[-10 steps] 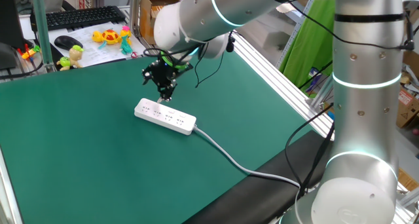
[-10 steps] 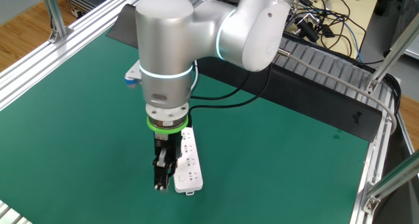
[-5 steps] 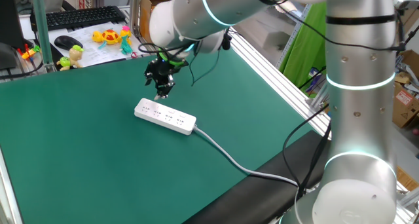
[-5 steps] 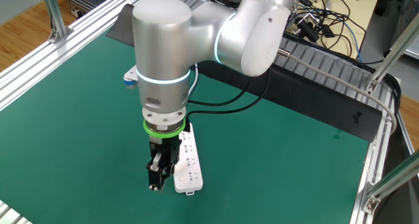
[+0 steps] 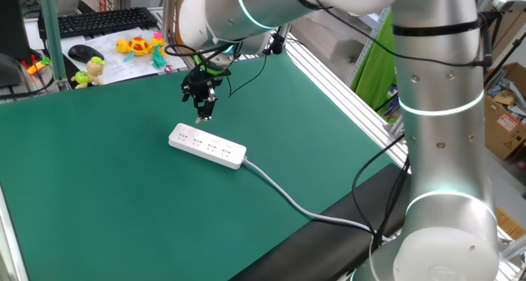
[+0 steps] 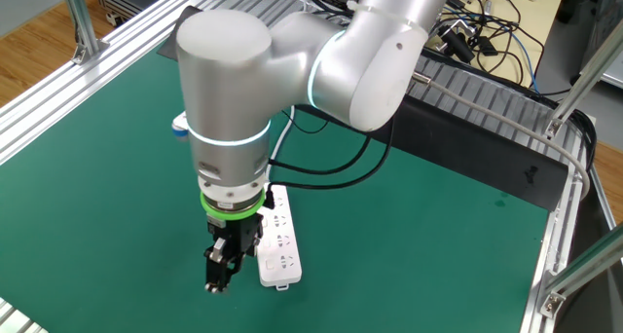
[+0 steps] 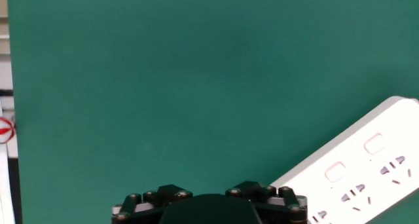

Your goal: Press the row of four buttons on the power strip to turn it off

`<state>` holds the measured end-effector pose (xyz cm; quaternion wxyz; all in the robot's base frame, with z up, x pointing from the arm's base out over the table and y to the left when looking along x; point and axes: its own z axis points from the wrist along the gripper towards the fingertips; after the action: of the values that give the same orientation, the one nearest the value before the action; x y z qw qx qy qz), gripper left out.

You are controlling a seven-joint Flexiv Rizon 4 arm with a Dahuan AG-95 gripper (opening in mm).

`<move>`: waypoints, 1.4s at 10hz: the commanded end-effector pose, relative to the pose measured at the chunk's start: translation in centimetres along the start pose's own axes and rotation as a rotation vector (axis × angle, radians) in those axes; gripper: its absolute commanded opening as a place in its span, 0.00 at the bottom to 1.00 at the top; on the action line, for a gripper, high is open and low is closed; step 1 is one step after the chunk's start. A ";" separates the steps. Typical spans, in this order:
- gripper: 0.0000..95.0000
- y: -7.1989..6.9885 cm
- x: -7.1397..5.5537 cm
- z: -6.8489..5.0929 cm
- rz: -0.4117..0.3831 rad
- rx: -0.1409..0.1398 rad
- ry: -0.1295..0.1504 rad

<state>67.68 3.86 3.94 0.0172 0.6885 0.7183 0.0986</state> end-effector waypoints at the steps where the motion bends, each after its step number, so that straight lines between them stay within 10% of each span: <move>1: 1.00 0.0 -0.1 0.1 0.045 0.010 -0.009; 10: 1.00 -1.8 0.0 0.5 0.145 0.002 0.009; 14: 1.00 -1.9 0.2 0.5 0.210 -0.022 0.058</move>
<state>66.09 3.96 3.12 -0.0057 0.7543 0.6445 0.1252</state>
